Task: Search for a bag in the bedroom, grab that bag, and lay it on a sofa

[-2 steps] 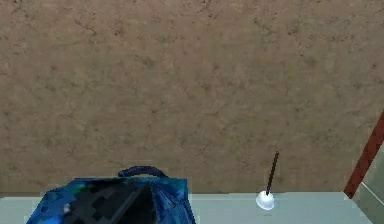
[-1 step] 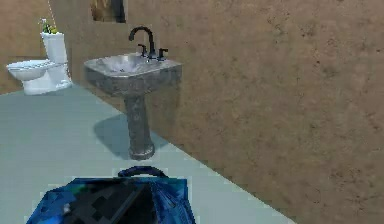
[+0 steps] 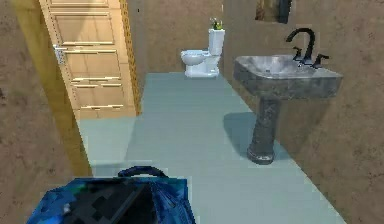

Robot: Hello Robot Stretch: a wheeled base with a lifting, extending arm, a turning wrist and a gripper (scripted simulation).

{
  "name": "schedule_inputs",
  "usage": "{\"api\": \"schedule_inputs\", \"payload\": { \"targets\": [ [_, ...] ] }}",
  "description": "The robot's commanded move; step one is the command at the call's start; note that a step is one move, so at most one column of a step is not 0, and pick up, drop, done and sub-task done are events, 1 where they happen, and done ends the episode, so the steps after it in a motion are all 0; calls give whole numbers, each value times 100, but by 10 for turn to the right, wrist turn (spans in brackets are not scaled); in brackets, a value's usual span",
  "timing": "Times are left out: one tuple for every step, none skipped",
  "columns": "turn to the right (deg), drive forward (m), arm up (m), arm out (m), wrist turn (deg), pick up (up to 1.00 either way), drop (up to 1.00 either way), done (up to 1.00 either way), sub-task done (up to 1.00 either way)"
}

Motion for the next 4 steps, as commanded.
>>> {"api": "schedule_inputs", "payload": {
  "targets": [
    [0, 65, 0, 0, 0, 0, 0, 0, 0],
    [-60, 0, 0, 0, 0, 0, 0, 0, 0],
    [0, 35, 0, 0, 0, 0, 0, 0, 0],
    [-60, 0, 0, 0, 0, 0, 0, 0, 0]
  ]
}}
